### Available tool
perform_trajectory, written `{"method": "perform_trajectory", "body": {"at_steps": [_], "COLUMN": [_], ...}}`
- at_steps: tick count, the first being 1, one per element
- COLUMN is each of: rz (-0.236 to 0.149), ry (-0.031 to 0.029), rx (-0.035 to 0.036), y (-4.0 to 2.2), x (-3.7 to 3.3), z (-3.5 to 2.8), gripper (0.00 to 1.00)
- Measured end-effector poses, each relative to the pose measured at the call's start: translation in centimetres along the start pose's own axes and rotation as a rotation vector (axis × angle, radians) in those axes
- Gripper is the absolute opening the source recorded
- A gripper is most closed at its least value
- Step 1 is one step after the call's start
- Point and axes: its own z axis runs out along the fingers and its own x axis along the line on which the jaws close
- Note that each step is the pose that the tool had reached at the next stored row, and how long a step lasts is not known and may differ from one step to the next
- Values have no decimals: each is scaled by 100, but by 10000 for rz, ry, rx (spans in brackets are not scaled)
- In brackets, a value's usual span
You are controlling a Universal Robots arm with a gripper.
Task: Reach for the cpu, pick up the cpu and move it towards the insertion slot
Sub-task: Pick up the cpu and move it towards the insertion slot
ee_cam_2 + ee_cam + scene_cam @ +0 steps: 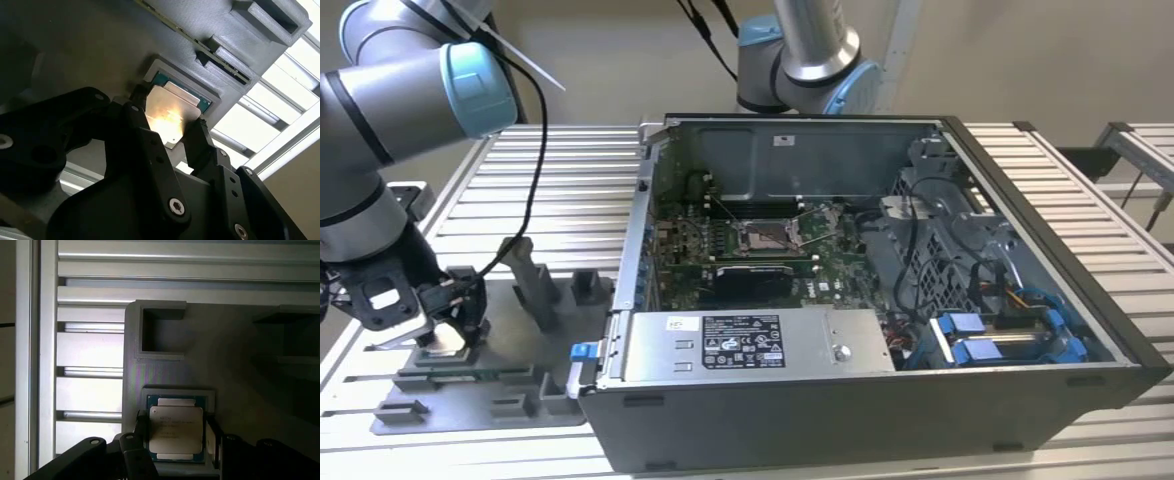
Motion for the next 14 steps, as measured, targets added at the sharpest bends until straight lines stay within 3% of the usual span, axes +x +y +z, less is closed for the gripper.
{"method": "perform_trajectory", "body": {"at_steps": [14], "rz": [1], "ry": [-2], "rx": [-2], "y": [1], "x": [0], "z": [-10], "gripper": [0]}}
